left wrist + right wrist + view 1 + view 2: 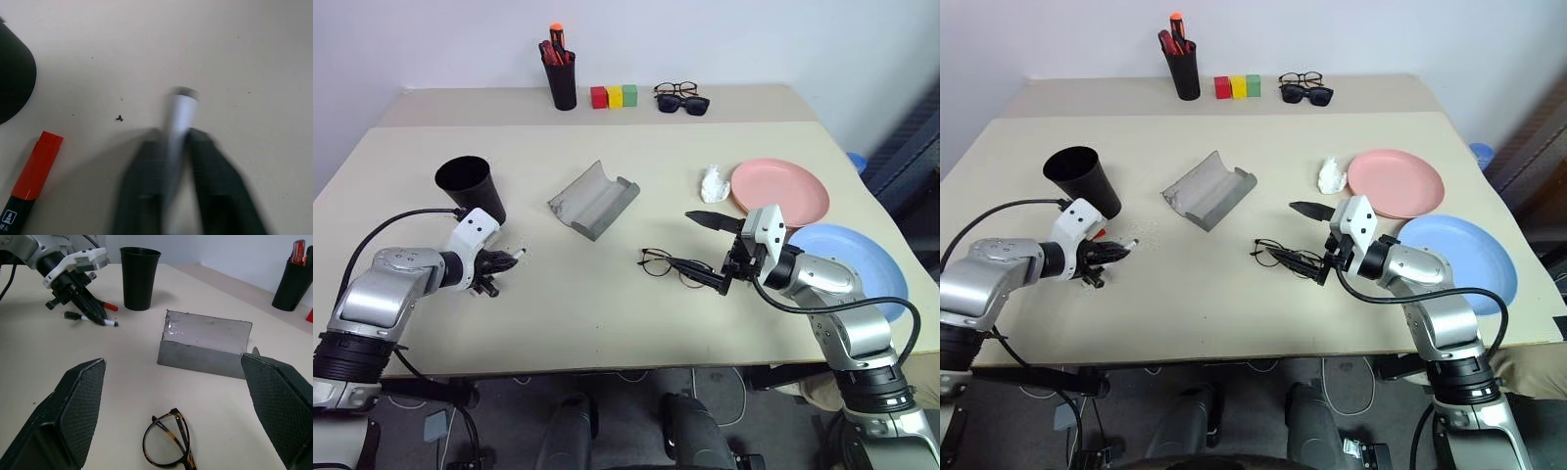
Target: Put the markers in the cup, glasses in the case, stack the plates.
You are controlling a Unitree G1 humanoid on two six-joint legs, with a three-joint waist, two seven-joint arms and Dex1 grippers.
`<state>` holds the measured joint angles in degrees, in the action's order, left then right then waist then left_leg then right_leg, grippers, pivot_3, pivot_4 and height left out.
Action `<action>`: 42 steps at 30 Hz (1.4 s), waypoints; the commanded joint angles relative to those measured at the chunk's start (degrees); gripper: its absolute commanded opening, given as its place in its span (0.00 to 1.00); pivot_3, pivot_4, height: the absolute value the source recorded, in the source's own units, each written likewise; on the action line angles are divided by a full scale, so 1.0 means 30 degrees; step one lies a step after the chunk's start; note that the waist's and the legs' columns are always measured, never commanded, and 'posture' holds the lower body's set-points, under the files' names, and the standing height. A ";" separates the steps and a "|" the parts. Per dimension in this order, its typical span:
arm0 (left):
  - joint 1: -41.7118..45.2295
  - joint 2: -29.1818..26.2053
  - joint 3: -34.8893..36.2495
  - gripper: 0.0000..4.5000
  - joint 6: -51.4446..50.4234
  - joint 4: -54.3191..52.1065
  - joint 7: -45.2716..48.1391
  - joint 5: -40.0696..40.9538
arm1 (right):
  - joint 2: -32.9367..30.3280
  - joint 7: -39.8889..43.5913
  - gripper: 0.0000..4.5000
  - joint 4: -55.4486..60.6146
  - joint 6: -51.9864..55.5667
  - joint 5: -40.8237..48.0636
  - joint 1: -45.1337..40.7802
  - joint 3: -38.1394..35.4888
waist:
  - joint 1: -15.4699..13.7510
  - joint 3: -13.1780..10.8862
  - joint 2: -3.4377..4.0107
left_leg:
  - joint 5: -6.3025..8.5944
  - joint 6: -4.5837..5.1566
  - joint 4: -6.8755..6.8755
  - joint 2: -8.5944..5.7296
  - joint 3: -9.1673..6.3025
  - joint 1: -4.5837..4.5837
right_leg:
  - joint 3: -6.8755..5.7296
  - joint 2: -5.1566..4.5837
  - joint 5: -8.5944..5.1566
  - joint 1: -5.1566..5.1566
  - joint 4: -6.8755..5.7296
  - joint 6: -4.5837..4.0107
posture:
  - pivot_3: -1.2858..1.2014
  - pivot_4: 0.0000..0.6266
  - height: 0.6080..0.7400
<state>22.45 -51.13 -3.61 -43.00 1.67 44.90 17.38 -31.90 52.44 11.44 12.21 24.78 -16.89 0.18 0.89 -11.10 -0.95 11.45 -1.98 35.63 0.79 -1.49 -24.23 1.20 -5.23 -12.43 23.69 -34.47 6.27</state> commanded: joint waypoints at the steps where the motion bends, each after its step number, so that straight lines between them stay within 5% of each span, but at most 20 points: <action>1: -0.1155 -0.0152 0.0180 0.02 -0.1080 -0.1681 0.0397 0.0296 | 0.0096 -0.0029 1.00 0.0280 -0.0222 0.0125 -0.0227 -0.0281 | 0.0050 0.0000 0.0000 | 0.0000 0.0000 -0.0002 0.0001 0.0002 0.0000 | 0.0001 0.0000 0.0000 0.0000 0.0002 0.0001 | 0.52 0.24 1.00; 8: -0.2875 0.0556 0.2257 0.02 -0.0185 -0.6960 -0.0014 0.1349 | 0.0649 0.0028 1.00 -0.1057 -0.0908 -0.0303 -0.1003 -0.0004 | -0.0017 -0.0015 -0.0022 | 0.0000 0.0000 -0.0003 0.0004 0.0007 -0.0021 | 0.0006 -0.0004 0.0000 0.0019 0.0008 0.0000 | 0.52 0.24 1.00; 12: -0.0853 0.3070 0.3713 0.02 0.2212 -0.8205 -0.2642 0.1196 | 0.1137 0.0159 1.00 -0.2047 -0.1313 -0.0441 -0.1923 0.0096 | -0.0172 -0.0021 -0.0035 | -0.0002 -0.0003 0.0026 0.0004 -0.0006 -0.0051 | -0.0003 -0.0003 0.0002 0.0020 0.0007 -0.0003 | 0.52 0.24 1.00; 16: 0.3818 0.6742 0.5102 0.02 0.7281 -0.3999 -0.7688 -0.0965 | 0.1866 0.0428 1.00 -0.3271 -0.1920 -0.0536 -0.3130 0.0266 | -0.0141 -0.0024 -0.0055 | -0.0006 0.0002 0.0101 0.0000 -0.0034 -0.0051 | -0.0011 0.0034 0.0032 -0.0029 0.0002 0.0053 | 0.52 0.24 1.00; 23: 0.7538 0.7876 0.4862 0.02 1.3684 0.4070 -1.3224 -0.5333 | 0.3470 0.0909 1.00 -0.6069 -0.3459 -0.1067 -0.5707 0.0770 | 0.0068 -0.0022 -0.0045 | -0.0008 0.0007 0.0078 0.0009 -0.0033 0.0001 | 0.0008 0.0076 0.0094 -0.0045 -0.0028 0.0167 | 0.52 0.24 1.00; 30: 0.7629 0.8598 0.5314 0.02 1.6593 0.7430 -1.7230 -0.6828 | 0.4249 0.1651 1.00 -0.8626 -0.5098 -0.1385 -0.7149 0.0669 | -0.0110 -0.0025 -0.0050 | -0.0009 0.0003 0.0095 0.0007 -0.0037 -0.0049 | 0.0006 0.0073 0.0132 -0.0041 -0.0004 0.0240 | 0.52 0.24 1.00; 39: 0.7192 0.8652 0.5313 0.02 1.7490 0.8782 -1.7316 -0.6600 | 0.4270 0.1811 1.00 -0.9473 -0.5905 -0.1540 -0.7351 0.0521 | -0.0035 -0.0025 -0.0049 | -0.0012 -0.0005 0.0094 0.0006 -0.0037 -0.0042 | 0.0005 0.0075 0.0137 -0.0037 -0.0017 0.0245 | 0.52 0.24 1.00; 42: 0.6677 0.8759 0.5273 0.27 1.7342 0.8540 -1.7122 -0.6495 | 0.4239 0.1776 1.00 -0.9581 -0.6005 -0.1585 -0.7400 0.0474 | -0.0010 -0.0025 -0.0049 | -0.0012 -0.0005 0.0091 0.0007 -0.0035 -0.0038 | 0.0005 0.0074 0.0137 -0.0036 -0.0021 0.0246 | 0.52 0.24 1.00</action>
<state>42.70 -24.65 11.68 8.20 29.08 -6.66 -2.33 -19.09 57.75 -17.96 -4.42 19.82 -37.47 2.94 0.86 -11.17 -1.10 11.41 -2.00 35.90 0.81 -1.60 -24.34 1.21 -5.01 -12.01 23.59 -34.53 7.00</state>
